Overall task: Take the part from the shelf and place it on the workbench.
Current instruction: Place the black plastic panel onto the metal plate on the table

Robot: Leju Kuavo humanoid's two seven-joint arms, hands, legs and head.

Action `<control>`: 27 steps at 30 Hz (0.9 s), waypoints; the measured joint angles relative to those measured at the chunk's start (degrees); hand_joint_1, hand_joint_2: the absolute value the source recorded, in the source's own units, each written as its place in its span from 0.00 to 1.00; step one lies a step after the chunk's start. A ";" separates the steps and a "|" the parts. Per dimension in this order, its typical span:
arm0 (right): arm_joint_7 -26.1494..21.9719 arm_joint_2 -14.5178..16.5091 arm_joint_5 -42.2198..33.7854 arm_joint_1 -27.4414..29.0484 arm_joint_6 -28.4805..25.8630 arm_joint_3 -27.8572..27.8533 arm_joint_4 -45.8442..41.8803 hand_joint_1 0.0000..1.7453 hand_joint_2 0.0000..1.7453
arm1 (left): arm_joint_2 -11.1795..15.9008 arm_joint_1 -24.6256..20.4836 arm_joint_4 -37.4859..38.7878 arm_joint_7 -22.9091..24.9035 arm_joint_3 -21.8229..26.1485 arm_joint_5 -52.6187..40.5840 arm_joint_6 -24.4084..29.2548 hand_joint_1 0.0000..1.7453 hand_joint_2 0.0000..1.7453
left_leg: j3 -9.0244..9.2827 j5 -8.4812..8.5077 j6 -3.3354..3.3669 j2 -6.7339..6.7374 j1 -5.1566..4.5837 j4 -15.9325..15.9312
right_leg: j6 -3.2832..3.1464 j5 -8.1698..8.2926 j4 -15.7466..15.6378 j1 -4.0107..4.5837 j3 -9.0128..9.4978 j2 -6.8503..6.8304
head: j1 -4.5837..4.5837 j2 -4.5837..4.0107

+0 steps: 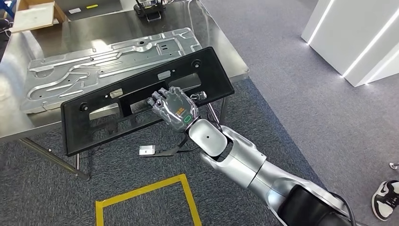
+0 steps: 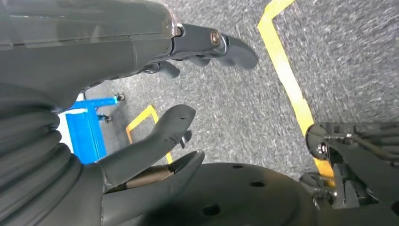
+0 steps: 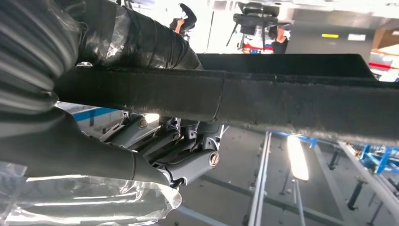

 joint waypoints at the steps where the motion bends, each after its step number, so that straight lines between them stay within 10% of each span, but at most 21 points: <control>1: 0.00 -0.02 0.01 0.00 0.01 -0.03 -0.09 1.00 1.00 | -0.05 0.06 0.00 -0.04 -0.01 0.01 -0.03 0.00 1.00 | 0.44 0.08 0.01 -0.05 0.20 -0.54 | 0.30 -0.18 -0.02 0.01 0.20 -0.03 | 0.02 0.00; 3: 0.00 -0.04 0.02 -0.18 0.02 -0.09 -0.27 1.00 1.00 | -0.26 0.14 0.00 -0.11 -0.02 0.03 -0.07 0.00 1.00 | 1.65 0.16 0.16 -0.05 0.78 -1.76 | 1.06 -1.56 2.30 -0.08 -0.53 0.07 | 0.08 -0.01; 7: 0.00 -0.42 0.03 -0.05 0.11 -0.16 -0.32 1.00 1.00 | -0.39 0.07 0.00 -0.23 -0.02 0.14 -0.07 0.00 1.00 | 2.60 -0.48 0.14 -0.15 1.18 -2.00 | 2.54 -5.19 14.92 -1.48 -8.58 0.15 | 0.13 0.00; 11: -0.01 -0.66 0.03 0.03 0.15 -0.17 -0.33 1.00 1.00 | -0.41 0.12 0.00 -0.28 -0.02 0.17 -0.07 0.00 1.00 | 3.41 -2.08 -1.13 -0.41 1.85 -0.97 | 3.71 2.67 5.74 -2.52 -6.41 0.16 | 0.15 0.00; 18: 0.02 -0.72 0.08 0.26 0.67 -0.18 -0.50 1.00 1.00 | -0.29 0.04 0.00 -0.27 -0.02 0.34 0.05 0.00 1.00 | 3.06 -4.39 -3.53 -0.41 1.98 1.25 | 0.93 2.94 0.76 -2.31 -3.68 0.47 | 0.11 0.00; 22: 0.01 -0.69 0.09 0.54 0.89 -0.18 -0.51 1.00 1.00 | -0.26 0.09 0.00 -0.28 -0.02 0.36 0.06 0.00 1.00 | -4.30 -8.83 -3.40 -0.31 1.73 14.54 | -0.30 2.17 0.66 -1.58 -2.65 0.28 | 0.09 -0.01; 24: -0.01 -0.69 0.08 0.77 0.91 -0.18 -0.51 1.00 1.00 | -0.26 0.13 0.00 -0.28 -0.02 0.37 0.06 0.00 1.00 | -5.22 -6.55 -2.73 -0.31 1.41 14.19 | -0.59 1.74 0.67 -1.00 -2.09 0.35 | 0.09 -0.01; 27: -0.01 -0.64 -0.10 0.74 0.93 -0.18 -0.51 1.00 1.00 | -0.23 0.13 0.00 -0.28 -0.02 0.37 0.06 0.00 1.00 | -1.07 -0.74 -0.70 -0.23 0.44 3.82 | -0.60 1.00 0.58 -0.39 -1.06 0.48 | 0.11 0.00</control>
